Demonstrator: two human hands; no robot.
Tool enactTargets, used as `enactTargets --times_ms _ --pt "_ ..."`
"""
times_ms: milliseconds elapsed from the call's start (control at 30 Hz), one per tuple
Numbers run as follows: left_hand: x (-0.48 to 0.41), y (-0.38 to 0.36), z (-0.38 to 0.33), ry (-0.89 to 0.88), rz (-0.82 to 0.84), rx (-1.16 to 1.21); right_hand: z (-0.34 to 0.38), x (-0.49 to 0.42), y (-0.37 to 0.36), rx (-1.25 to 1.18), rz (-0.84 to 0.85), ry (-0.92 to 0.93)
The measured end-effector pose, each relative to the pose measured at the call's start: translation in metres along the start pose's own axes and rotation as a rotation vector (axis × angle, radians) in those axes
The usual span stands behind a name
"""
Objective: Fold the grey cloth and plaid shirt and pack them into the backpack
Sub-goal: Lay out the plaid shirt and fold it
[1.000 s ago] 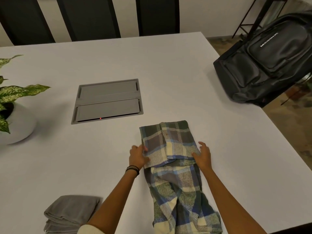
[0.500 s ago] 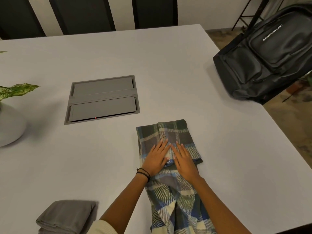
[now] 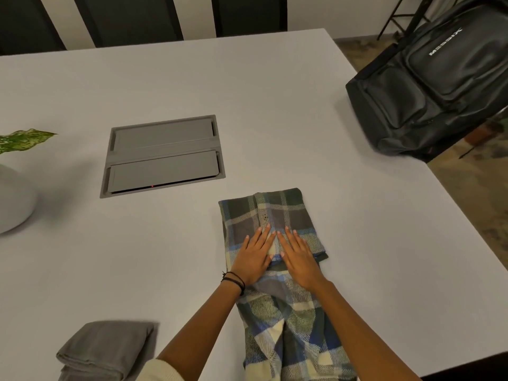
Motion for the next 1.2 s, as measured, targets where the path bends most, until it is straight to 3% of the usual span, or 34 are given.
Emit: enactTargets --times_ms 167,267,367,633,1000,1200 --pt "0.006 0.018 0.002 -0.015 0.003 0.062 -0.003 0.007 0.016 -0.17 -0.12 0.003" --pt "0.057 -0.007 -0.023 -0.127 0.063 0.031 0.0 0.08 0.009 -0.201 -0.252 -0.042" --pt "0.063 -0.005 -0.025 -0.187 0.077 0.023 -0.016 0.093 0.011 -0.284 -0.329 -0.162" --pt "0.095 -0.031 -0.028 -0.388 0.298 -0.054 -0.048 0.138 -0.006 -0.491 -0.432 -0.397" --pt "0.136 -0.071 -0.023 -0.443 0.512 -0.264 -0.052 0.187 -0.037 -0.538 -0.188 -0.577" --pt "0.155 -0.087 -0.026 -0.596 0.451 -0.354 -0.043 0.195 -0.043 -0.529 0.06 -0.574"
Point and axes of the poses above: each hand's wrist, its own x-axis away from the middle knuckle, its own y-axis out of the back of the hand, z = x × y, the point moved 5 cm from there along -x, towards the middle knuckle, and after that the axes turned 14 degrees about x, right-handed, at the moved point
